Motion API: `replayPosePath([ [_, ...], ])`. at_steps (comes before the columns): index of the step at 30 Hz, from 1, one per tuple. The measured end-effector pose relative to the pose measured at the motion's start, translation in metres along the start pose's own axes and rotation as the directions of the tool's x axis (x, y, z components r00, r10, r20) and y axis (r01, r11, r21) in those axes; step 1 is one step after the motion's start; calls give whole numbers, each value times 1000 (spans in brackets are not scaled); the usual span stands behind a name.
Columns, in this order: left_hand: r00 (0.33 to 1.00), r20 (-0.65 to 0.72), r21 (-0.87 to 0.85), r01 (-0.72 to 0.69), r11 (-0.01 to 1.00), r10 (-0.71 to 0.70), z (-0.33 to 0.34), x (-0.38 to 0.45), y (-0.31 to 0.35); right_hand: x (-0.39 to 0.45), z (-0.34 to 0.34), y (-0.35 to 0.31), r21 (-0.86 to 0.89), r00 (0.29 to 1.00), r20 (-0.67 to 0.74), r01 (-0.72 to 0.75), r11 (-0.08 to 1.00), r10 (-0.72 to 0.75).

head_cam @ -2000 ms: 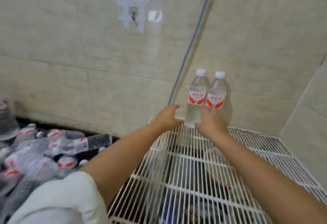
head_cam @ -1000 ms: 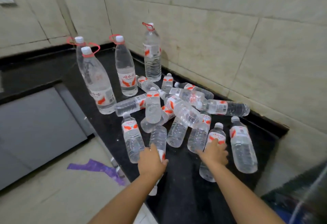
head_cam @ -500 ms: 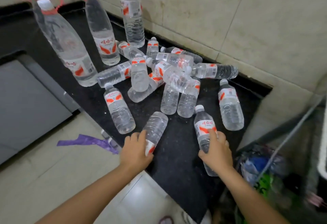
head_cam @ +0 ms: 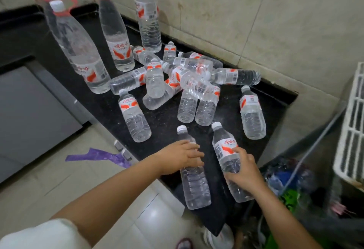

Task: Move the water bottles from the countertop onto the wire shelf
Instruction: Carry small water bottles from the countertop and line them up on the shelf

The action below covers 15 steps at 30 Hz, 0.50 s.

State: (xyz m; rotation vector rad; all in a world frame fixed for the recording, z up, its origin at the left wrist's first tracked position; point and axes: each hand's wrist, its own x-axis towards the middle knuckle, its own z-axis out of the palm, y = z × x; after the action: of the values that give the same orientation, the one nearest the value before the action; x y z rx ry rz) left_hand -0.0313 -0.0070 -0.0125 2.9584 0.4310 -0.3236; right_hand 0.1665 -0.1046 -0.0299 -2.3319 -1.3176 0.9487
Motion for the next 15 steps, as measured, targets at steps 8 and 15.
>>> replayPosePath([
  [8,511,142,-558,748,358,-848,13,14,56,7,6,-6,-83,997,-22,-75,994,74],
  [15,359,289,-627,772,108,-888,5,40,57,21,5,-28,-194,985,-117,-147,970,126],
])
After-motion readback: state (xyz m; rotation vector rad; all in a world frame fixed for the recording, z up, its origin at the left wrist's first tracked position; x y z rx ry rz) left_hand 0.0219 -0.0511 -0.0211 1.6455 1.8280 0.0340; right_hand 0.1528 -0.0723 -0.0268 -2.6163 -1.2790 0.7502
